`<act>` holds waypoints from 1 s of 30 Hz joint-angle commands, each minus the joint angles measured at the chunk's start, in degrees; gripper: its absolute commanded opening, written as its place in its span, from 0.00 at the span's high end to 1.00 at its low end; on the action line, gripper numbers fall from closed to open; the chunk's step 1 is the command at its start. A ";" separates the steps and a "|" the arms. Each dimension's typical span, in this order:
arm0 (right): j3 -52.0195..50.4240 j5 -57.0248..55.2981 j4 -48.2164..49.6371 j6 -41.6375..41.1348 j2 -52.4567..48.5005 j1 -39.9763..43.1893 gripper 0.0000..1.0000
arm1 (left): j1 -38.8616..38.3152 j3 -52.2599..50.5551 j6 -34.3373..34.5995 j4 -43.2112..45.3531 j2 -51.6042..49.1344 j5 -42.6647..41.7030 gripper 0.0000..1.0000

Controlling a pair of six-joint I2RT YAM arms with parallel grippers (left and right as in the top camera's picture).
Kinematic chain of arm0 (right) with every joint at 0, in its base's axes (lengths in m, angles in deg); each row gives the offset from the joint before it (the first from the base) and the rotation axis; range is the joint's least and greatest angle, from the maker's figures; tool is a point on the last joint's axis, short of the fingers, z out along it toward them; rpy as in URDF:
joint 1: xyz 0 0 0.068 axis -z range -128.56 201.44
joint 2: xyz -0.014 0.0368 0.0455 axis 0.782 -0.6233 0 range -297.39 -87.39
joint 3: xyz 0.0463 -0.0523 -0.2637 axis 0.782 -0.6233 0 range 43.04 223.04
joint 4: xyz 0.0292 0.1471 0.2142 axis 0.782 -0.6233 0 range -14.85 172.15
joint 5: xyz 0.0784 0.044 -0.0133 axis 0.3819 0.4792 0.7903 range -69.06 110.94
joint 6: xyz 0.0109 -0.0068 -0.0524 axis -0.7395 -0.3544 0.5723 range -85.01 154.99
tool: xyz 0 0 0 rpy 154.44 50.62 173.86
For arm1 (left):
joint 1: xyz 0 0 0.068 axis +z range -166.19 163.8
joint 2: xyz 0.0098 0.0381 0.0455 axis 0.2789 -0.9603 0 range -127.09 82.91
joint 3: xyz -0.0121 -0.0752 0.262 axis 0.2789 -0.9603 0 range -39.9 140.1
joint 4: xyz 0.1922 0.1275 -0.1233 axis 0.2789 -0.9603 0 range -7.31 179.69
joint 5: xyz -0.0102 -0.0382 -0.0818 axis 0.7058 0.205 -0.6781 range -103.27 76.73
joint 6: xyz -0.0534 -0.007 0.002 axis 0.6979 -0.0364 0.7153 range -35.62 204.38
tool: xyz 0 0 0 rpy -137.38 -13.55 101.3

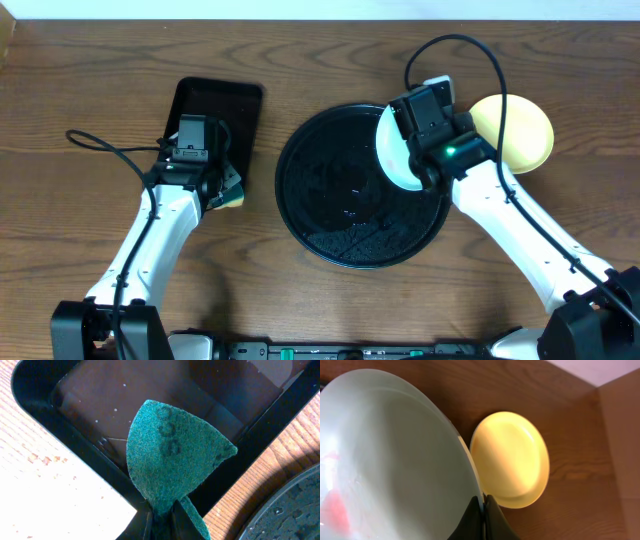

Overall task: Clean dirty plates on tray and stack at the side
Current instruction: 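Lift the green plate off the round tray with the right gripper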

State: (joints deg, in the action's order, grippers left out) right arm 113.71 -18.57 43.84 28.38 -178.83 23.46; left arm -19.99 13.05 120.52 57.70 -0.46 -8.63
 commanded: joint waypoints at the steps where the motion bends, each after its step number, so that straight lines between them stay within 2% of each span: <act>1: 1.33 -5.68 0.70 5.03 1.22 -2.40 0.99 | 0.24 -0.24 -0.55 -0.15 0.11 0.94 0.93; 7: 1.33 -11.52 5.22 15.74 1.22 -5.53 0.99 | 0.24 -0.24 -0.55 -0.42 0.11 0.92 0.93; 12: 1.33 -11.52 6.21 16.79 1.22 -7.98 0.99 | 0.24 -0.24 -0.55 -0.39 0.11 0.94 0.93; 20: 1.33 -14.08 9.33 23.23 1.22 -10.29 0.99 | 0.24 -0.24 -0.55 -0.55 0.11 0.92 0.92; 26: 1.33 -21.27 17.49 34.40 1.22 -12.59 0.99 | 0.24 -0.24 -0.55 -0.52 0.11 0.92 0.92; 30: 1.33 -21.70 22.23 43.12 1.22 -14.71 0.99 | 0.24 -0.24 -0.55 -0.59 0.11 0.92 0.92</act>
State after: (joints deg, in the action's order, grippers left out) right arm 113.82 -36.38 63.84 61.42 -178.83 10.67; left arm -19.99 13.05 120.52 57.17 -0.46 -8.61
